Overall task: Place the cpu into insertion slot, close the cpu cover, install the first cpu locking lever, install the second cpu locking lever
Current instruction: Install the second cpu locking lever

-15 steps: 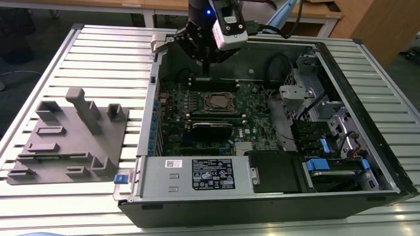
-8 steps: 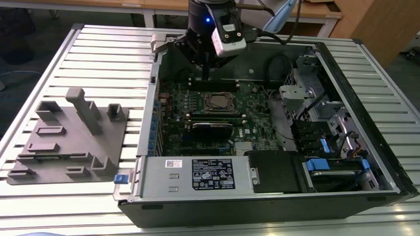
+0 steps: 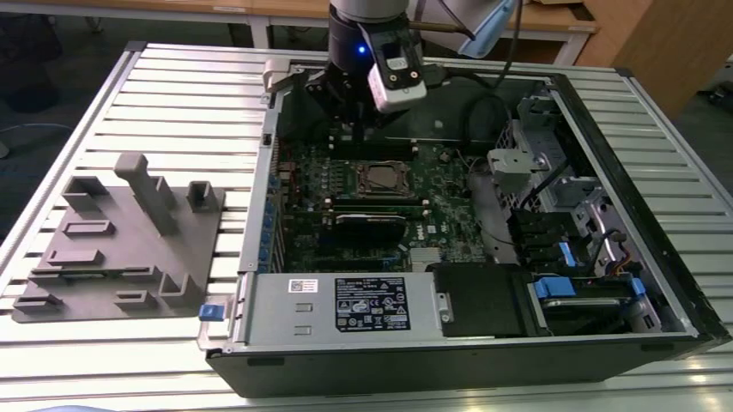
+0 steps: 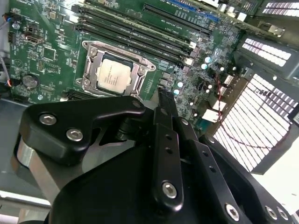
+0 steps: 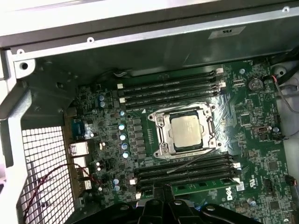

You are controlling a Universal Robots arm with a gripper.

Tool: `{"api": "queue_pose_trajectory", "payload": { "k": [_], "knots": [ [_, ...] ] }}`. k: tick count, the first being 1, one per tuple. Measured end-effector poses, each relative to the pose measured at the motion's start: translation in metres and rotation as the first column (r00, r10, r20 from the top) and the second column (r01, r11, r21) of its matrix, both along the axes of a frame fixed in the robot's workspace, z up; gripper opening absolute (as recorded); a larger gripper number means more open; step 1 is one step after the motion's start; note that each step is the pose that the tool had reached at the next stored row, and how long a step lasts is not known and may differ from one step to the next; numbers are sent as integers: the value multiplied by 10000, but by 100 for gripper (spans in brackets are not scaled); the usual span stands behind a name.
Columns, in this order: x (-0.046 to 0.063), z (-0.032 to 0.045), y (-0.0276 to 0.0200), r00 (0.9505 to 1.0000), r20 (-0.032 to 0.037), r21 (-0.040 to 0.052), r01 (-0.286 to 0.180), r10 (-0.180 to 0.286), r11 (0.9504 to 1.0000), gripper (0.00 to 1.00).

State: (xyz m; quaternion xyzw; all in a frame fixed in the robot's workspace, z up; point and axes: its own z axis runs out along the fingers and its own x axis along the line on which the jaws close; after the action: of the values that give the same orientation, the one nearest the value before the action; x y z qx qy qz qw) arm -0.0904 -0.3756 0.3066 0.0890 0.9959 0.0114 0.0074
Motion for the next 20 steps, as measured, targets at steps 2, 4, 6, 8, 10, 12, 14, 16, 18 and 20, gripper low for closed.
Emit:
{"api": "queue_pose_trajectory", "payload": {
  "k": [2,4,6,8,10,12,14,16,18,20],
  "knots": [
    [0,-36,0,10000,1,1,0,0,10000,11],
    [0,-71,0,10000,0,1,0,0,10000,11],
    [0,-82,0,10000,0,0,1,-1,10000,11],
    [0,-82,0,10000,-1,-2,1,-1,10000,11],
    [0,-84,0,10000,0,0,1,-1,10000,11],
    [0,-84,0,10000,0,0,0,0,10000,11],
    [8,-87,0,10000,3,4,0,0,10000,11],
    [34,-88,0,10000,1,1,0,0,10000,11],
    [64,-90,0,10000,1,2,0,0,10000,11],
    [99,-92,1,10000,1,1,0,0,10000,11]
  ]
}}
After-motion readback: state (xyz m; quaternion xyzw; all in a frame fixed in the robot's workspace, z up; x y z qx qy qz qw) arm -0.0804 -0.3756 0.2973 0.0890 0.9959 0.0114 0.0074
